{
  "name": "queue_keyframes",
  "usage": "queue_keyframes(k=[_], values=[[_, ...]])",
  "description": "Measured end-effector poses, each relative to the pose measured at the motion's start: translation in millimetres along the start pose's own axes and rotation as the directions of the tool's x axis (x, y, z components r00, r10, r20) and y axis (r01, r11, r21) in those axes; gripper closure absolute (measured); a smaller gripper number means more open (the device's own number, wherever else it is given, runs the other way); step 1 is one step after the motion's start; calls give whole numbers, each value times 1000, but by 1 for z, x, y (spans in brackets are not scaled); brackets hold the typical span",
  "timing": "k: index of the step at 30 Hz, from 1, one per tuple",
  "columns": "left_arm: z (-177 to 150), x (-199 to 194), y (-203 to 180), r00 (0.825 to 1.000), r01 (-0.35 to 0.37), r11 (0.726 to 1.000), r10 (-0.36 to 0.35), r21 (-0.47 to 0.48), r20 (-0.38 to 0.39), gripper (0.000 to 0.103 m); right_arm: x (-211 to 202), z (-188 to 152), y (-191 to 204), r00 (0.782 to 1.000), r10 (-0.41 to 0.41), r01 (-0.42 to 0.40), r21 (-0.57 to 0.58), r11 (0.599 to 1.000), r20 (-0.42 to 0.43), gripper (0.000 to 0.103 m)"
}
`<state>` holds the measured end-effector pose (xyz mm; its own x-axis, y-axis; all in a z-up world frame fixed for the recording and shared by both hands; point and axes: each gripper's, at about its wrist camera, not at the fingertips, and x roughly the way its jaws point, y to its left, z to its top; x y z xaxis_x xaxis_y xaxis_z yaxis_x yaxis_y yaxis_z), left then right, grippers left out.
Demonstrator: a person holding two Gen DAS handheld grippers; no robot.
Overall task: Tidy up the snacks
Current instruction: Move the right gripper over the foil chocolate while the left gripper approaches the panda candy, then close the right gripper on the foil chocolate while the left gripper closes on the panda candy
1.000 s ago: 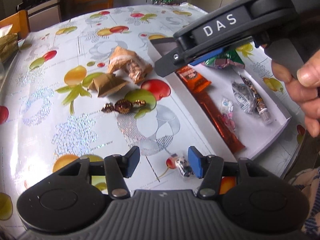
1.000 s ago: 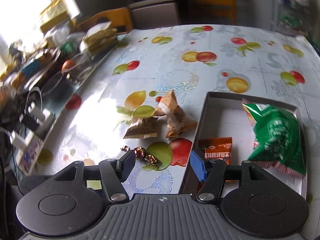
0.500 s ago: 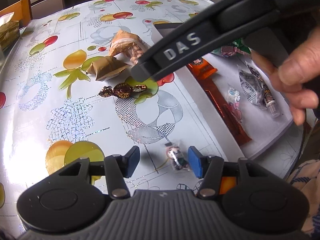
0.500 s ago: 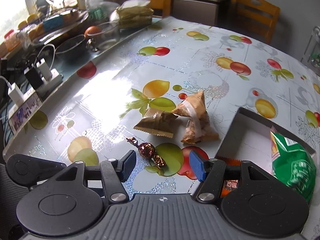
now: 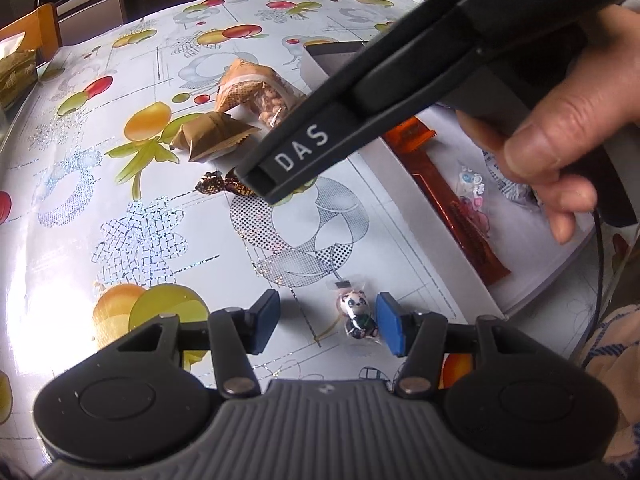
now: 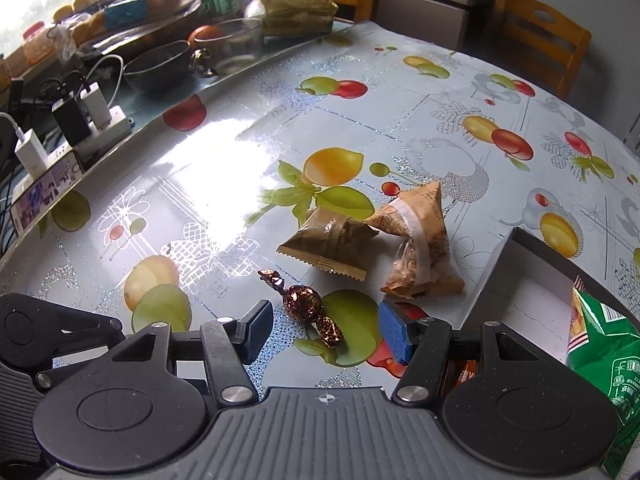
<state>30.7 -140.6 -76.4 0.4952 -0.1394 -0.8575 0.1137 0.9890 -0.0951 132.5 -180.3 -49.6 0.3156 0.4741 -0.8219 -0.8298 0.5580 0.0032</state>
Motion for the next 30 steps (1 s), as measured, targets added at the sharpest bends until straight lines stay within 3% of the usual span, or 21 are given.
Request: queue_keyframes(k=[9, 14, 17, 30], values=[[-3, -1, -2, 1000, 17, 1000, -17, 25, 2, 51, 9, -1, 4, 1000, 0, 0, -40, 999, -16, 44], [-4, -2, -3, 1000, 13, 999, -13, 50, 2, 74, 15, -2, 8, 1000, -4, 2, -64, 998, -27, 44], [-5, -3, -4, 1000, 12, 998, -12, 63, -2, 79, 18, -2, 11, 1000, -4, 2, -71, 997, -29, 44], [-6, -3, -10, 1000, 0, 991, -2, 131, 16, 80, 33, 1, 20, 999, -1, -4, -118, 993, -40, 44]])
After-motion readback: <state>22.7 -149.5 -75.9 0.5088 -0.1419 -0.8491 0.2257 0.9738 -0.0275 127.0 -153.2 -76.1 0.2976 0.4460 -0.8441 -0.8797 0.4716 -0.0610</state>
